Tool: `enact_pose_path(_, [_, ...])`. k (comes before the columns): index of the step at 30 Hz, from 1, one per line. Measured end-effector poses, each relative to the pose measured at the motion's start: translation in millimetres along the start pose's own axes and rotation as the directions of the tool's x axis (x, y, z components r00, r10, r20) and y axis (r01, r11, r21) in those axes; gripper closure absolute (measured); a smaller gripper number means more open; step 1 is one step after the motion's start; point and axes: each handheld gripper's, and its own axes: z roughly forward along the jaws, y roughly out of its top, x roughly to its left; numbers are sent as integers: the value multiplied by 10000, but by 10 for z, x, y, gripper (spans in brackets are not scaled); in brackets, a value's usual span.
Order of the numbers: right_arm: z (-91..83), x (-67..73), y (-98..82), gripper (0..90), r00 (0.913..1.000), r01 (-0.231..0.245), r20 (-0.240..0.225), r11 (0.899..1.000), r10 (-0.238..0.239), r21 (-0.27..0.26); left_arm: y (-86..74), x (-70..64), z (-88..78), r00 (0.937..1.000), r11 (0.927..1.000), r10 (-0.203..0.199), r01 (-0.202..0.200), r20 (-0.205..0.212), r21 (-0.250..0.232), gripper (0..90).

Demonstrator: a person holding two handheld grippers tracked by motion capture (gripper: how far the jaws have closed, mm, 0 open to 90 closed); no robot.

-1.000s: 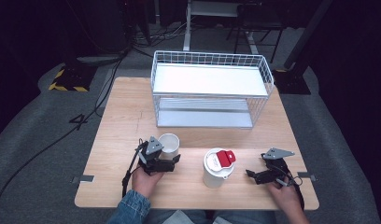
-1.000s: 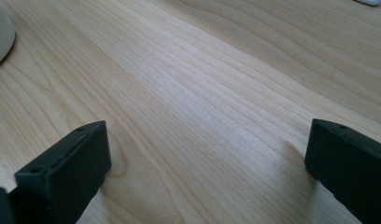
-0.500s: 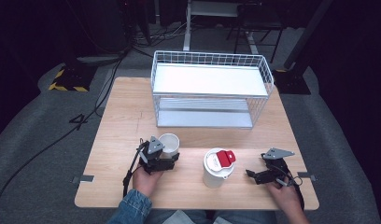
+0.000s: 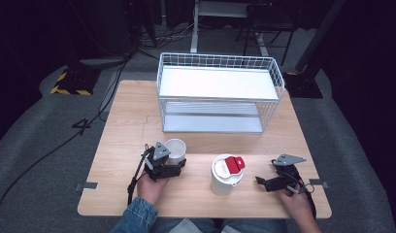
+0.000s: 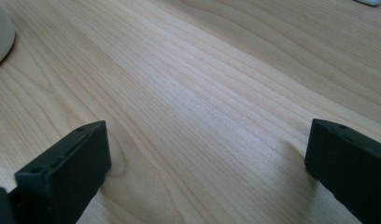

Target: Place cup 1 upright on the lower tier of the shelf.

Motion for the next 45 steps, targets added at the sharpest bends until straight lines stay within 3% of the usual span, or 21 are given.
enact_pose_path(9, [0, 1, 2, 4, 10000, -17, 47, 10000, 17, 28, 120, -53, -37, 9994, 9994, 328, -329, 89, 105, 220])
enact_pose_path(14, [4, 7, 6, 4, 9999, -81, 98, 10000, 80, 25, 215, -76, -45, 9998, 9998, 210, -210, 31, 29, 220])
enact_pose_path(27, [9, 10, 9, 4, 9998, -128, 134, 9999, 128, 6, 594, -135, 6, 9985, 9982, 529, -525, 159, -284, 220])
enact_pose_path(36, [8, 11, 10, 4, 9998, -123, 146, 9999, 123, 17, 775, -200, 90, 9995, 9984, 289, -294, -98, -484, 220])
enact_pose_path(45, [9, 11, 10, 4, 9998, -137, 131, 9999, 136, 9, 946, -235, 204, 9998, 9980, 205, -200, 85, -599, 219])
